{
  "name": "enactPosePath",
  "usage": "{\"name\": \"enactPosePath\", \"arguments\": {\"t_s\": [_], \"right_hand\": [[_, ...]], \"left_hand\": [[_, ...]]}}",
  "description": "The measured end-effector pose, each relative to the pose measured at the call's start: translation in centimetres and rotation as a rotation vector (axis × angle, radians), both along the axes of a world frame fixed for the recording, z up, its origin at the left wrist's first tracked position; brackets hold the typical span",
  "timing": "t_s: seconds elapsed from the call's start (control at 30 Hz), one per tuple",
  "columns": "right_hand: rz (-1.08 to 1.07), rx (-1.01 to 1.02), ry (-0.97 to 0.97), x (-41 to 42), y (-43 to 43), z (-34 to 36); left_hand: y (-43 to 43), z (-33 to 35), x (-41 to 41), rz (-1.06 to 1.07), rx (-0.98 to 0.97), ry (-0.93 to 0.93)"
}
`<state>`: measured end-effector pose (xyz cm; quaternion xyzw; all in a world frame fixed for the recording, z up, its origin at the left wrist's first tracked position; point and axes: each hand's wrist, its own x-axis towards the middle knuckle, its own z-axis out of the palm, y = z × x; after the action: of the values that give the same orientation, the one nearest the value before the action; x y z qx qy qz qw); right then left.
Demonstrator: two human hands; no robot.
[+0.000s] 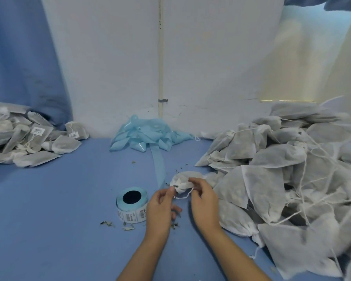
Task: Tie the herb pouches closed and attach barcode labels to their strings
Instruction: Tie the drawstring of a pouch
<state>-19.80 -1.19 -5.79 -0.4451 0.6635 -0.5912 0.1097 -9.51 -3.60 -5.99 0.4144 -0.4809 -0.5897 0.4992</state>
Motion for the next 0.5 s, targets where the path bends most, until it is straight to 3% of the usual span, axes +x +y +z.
{"name": "enactPosePath", "arguments": {"t_s": [0.17,0.33,0.4,0.5], "right_hand": [[0.046,0.098,0.117,0.6,0.4,-0.3],[-0.089,-0.013,0.292,1.1,1.3,0.1],[-0.103,-0.053,0.271,1.2,1.5,0.0],[-0.06,0.085,0.214,1.6,1.4,-0.4]], "left_hand": [[-0.4,-0.3,0.3,0.014,0.066,0.112],[-1.1,0.0,0.8,-0.156,0.161,0.252],[-1.2,0.1,0.9,-0.216,0.174,0.289],[-1.1,-0.1,0.9,-0.264,0.16,0.269]]}}
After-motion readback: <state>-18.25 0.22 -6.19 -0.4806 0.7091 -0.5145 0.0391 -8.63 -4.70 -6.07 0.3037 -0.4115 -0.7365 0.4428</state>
